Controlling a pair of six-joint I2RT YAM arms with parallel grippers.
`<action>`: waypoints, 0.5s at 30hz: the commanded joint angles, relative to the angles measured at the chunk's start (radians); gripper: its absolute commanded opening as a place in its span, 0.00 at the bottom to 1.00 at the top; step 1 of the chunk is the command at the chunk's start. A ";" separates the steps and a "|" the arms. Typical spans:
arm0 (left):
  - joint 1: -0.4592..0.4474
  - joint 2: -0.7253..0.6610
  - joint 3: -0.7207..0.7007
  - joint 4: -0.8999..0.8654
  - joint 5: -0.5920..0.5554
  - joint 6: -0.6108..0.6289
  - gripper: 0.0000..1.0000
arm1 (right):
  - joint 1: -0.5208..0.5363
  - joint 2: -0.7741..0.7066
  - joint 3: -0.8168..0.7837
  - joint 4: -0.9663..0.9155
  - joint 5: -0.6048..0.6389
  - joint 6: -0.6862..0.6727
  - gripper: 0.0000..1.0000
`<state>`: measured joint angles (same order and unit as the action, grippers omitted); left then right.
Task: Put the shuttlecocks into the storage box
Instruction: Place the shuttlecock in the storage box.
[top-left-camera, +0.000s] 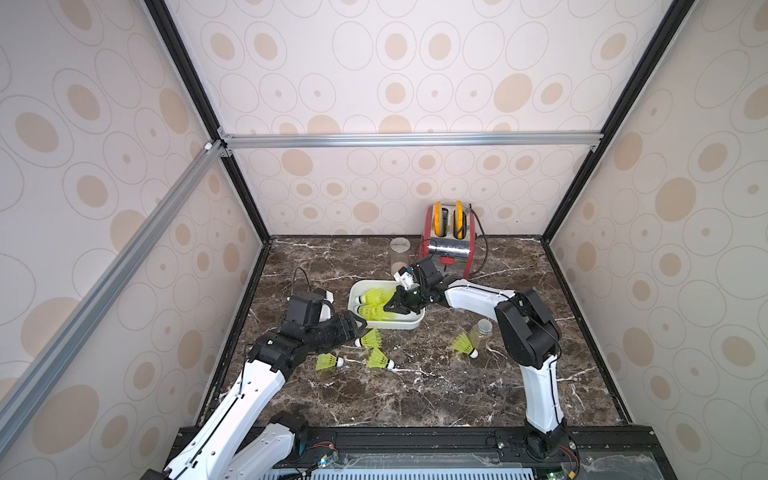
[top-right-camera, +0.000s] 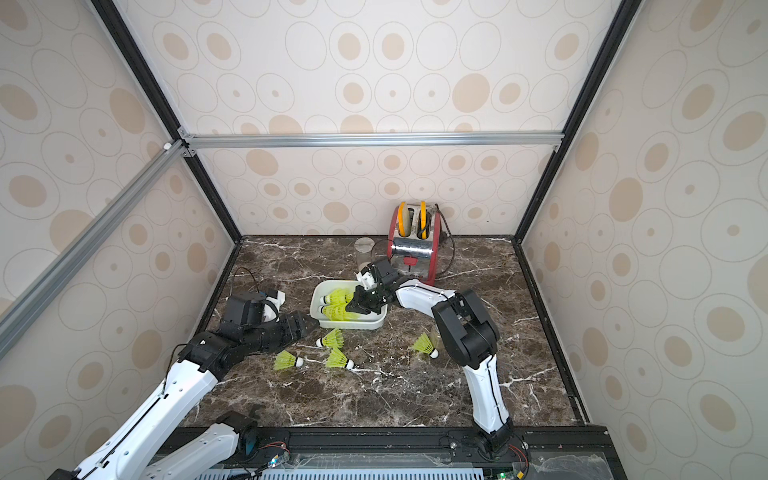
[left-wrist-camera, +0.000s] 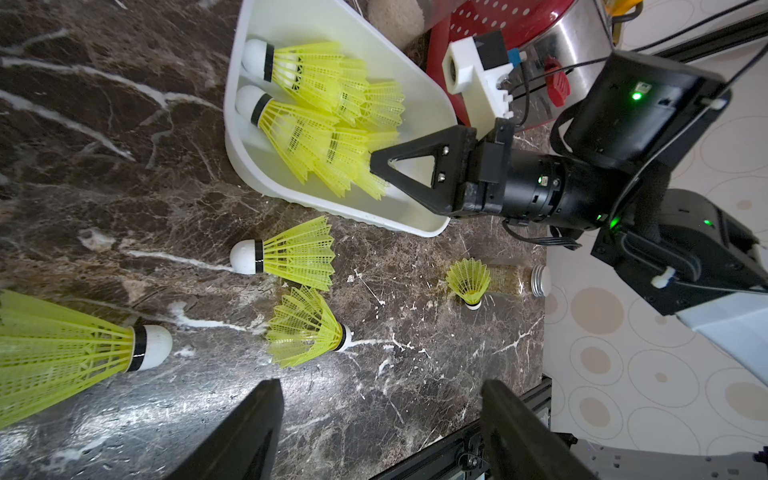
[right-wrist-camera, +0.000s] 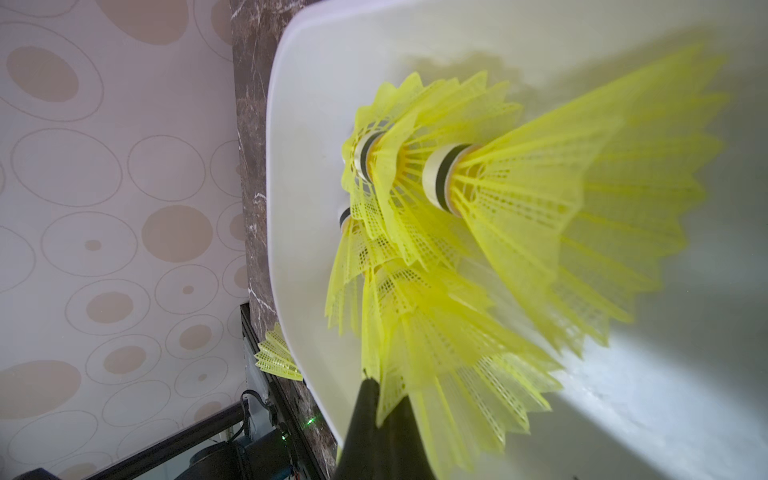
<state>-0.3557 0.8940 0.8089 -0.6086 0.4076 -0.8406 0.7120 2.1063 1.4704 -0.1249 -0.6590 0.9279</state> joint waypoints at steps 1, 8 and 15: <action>-0.006 -0.006 0.036 -0.003 0.010 0.017 0.77 | 0.004 0.019 -0.007 0.071 -0.025 0.049 0.00; -0.006 -0.003 0.028 0.012 0.016 0.011 0.78 | 0.005 0.033 -0.024 0.119 -0.031 0.089 0.00; -0.006 -0.010 0.024 0.013 0.014 0.007 0.77 | 0.005 0.045 -0.047 0.125 -0.033 0.101 0.00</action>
<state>-0.3557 0.8940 0.8089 -0.6071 0.4206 -0.8410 0.7124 2.1197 1.4452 -0.0139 -0.6811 1.0157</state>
